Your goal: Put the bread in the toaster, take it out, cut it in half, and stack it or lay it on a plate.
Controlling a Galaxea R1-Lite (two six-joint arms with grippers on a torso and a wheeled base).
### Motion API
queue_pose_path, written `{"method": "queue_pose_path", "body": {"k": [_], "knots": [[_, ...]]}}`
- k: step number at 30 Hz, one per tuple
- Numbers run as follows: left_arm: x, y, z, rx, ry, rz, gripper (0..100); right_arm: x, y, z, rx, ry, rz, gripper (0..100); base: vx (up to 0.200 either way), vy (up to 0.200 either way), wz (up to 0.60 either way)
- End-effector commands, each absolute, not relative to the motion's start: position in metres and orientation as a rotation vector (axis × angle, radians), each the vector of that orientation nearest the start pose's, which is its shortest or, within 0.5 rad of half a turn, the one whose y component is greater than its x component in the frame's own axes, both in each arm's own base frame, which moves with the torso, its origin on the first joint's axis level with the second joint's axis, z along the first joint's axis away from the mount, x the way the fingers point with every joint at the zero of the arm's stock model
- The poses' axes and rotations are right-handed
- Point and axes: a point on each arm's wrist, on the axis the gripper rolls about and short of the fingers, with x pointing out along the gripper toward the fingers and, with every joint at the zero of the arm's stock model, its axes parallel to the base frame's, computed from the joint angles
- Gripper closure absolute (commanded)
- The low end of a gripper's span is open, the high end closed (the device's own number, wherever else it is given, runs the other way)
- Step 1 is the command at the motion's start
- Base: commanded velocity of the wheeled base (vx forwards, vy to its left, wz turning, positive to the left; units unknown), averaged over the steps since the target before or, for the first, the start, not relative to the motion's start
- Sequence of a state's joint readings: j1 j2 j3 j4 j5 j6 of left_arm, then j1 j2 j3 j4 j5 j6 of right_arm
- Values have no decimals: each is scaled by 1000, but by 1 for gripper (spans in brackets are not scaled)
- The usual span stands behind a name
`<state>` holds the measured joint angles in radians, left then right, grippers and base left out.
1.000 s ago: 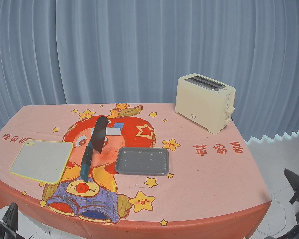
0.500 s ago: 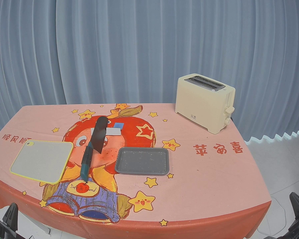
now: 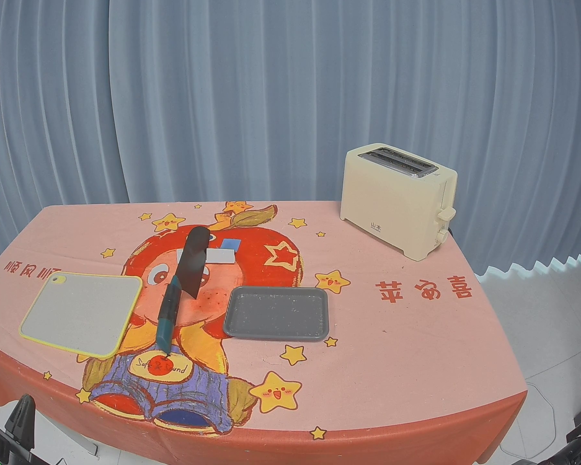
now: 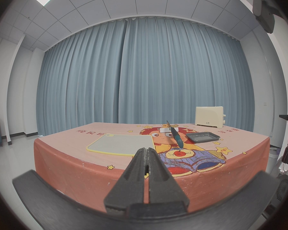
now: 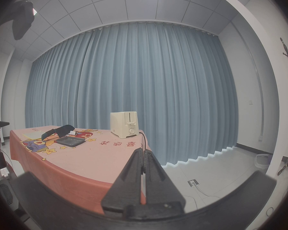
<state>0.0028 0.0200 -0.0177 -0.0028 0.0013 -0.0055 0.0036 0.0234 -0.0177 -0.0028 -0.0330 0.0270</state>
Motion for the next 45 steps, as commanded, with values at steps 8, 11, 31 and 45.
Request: {"method": "queue_pose_path", "body": {"k": [8, 11, 31, 45], "knots": [[-21, 0, 76, -6, 18, 5, 100, -23, -1, 76, 28, -2, -31, 100, 0, 0, 0], [-21, 0, 76, -6, 18, 5, 100, -23, -1, 76, 28, -2, -32, 100, 0, 0, 0], [-21, 0, 76, -5, 18, 5, 100, -23, -1, 76, 28, -2, -32, 100, 0, 0, 0], [-21, 0, 76, -6, 18, 5, 100, -23, -1, 76, 28, -2, -32, 100, 0, 0, 0]]}}
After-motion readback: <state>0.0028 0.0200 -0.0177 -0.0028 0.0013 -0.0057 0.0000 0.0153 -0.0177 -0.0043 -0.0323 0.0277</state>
